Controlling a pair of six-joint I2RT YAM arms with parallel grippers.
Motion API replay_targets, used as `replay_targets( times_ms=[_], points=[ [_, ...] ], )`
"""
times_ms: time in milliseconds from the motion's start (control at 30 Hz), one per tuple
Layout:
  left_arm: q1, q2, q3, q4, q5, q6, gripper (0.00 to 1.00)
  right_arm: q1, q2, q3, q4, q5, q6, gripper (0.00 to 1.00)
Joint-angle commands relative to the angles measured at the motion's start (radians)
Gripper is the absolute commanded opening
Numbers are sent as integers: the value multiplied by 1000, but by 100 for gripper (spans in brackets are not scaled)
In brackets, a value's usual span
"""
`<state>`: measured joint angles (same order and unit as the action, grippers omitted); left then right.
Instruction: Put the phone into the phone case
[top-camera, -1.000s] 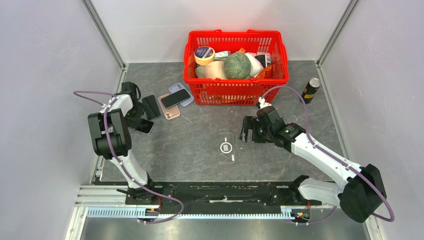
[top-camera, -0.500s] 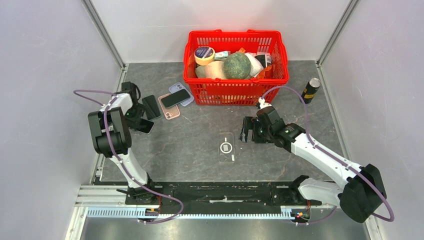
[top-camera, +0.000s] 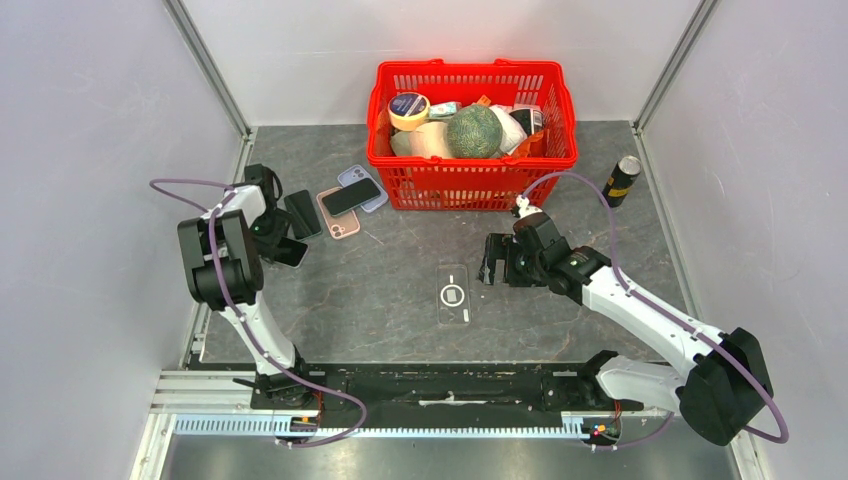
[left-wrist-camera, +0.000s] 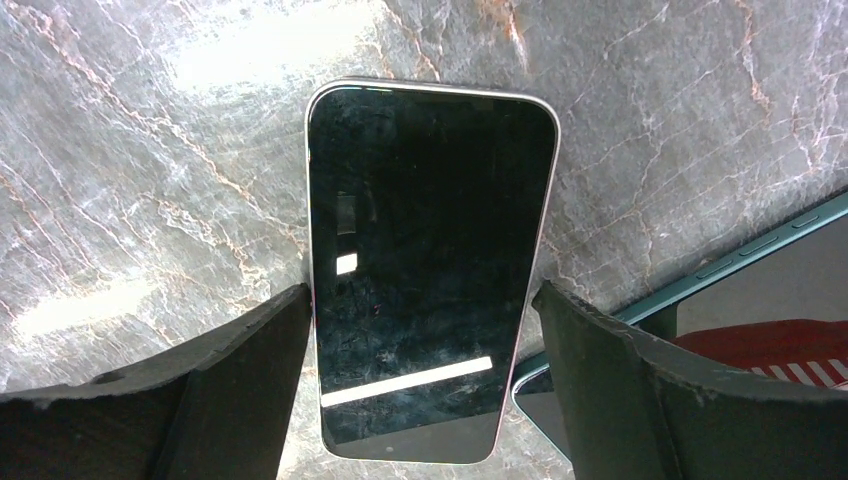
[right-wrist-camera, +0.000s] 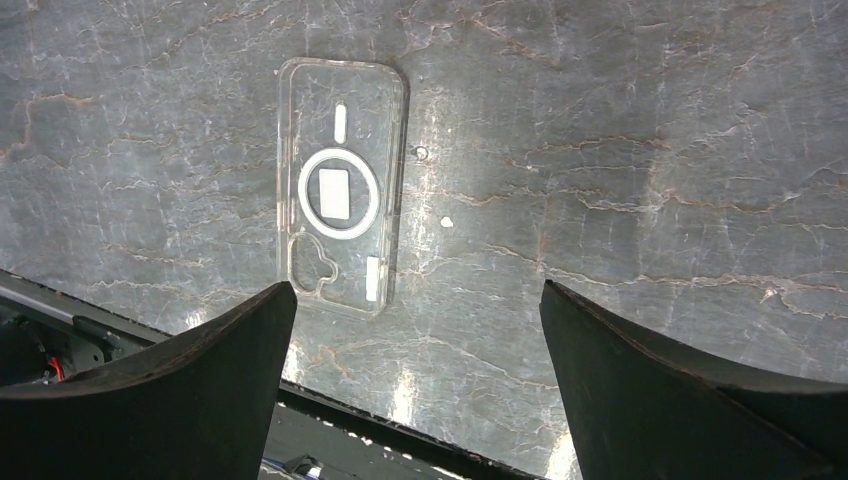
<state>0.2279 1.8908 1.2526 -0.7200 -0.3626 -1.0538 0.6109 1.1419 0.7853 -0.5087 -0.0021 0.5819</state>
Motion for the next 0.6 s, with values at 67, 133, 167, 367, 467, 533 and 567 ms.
replay_targets(
  times_ms=[67,133,167,367,467,533,567],
  points=[
    [7,41,-7,-10,8,21,80,-2,-1,-3,25,-20,-16,99],
    [5,26,-33,3,18,25,67,-2,1,-3,25,-16,-16,99],
    [5,15,-48,11,24,25,62,-2,1,-2,25,-16,-16,99],
    [-9,-76,-185,69,68,25,50,-2,5,-1,25,-22,-17,99],
    [-30,-150,-269,101,91,20,48,-3,9,-1,28,-25,-18,99],
    [-63,-198,-319,126,97,20,47,-1,11,0,28,-26,-18,99],
    [-77,-220,-338,130,99,17,47,-3,13,0,28,-27,-18,99]
  ],
)
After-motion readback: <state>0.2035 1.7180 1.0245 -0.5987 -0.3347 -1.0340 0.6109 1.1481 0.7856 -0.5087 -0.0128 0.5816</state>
